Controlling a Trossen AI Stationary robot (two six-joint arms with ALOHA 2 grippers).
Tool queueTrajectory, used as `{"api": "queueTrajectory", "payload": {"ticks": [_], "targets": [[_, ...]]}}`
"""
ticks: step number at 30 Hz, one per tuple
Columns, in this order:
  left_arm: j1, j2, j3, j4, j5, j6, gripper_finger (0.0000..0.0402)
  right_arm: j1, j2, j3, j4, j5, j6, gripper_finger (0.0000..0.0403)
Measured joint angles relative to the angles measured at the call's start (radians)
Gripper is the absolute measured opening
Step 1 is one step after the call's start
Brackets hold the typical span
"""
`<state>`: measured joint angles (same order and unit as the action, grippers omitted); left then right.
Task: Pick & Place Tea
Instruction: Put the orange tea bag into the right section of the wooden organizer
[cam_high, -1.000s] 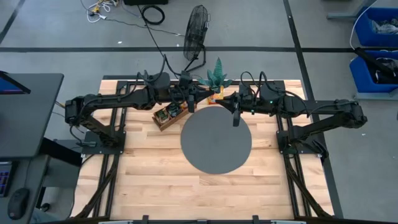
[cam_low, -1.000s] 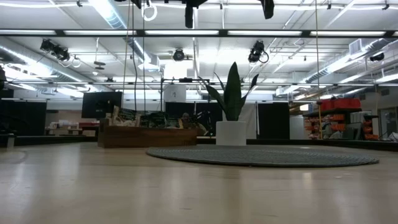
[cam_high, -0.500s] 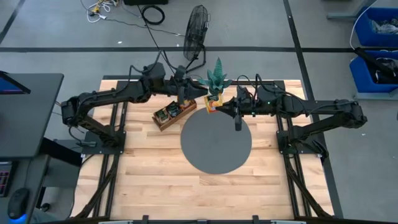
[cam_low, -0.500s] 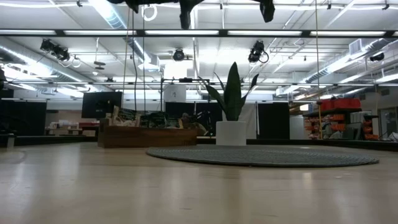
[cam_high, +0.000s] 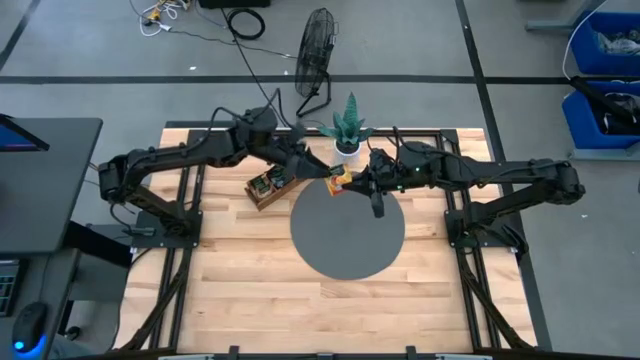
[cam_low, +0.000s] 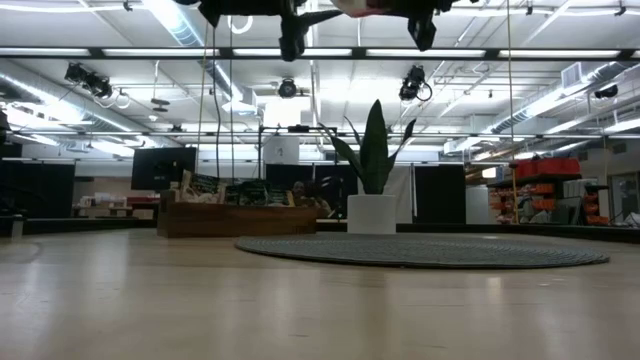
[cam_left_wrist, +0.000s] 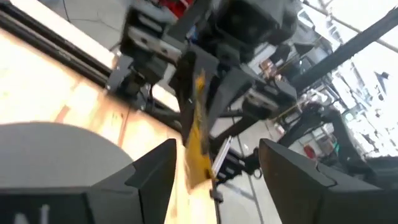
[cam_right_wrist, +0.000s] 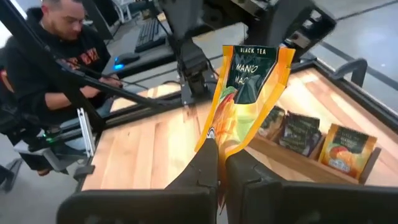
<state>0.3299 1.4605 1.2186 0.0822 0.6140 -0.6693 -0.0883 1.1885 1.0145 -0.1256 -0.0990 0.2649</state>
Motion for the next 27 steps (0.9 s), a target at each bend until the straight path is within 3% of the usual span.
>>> {"api": "queueTrajectory", "payload": {"ticks": [20,27], "targets": [[-0.031,0.023,0.001,-0.026,-0.071,0.110,0.0100,0.000,0.005,0.000,0.011,-0.025,0.015,0.0000],[-0.053,0.026,0.000,-0.030,-0.143,0.210,0.0010,0.000,0.005,0.000,0.001,-0.020,0.024,0.0000]]}}
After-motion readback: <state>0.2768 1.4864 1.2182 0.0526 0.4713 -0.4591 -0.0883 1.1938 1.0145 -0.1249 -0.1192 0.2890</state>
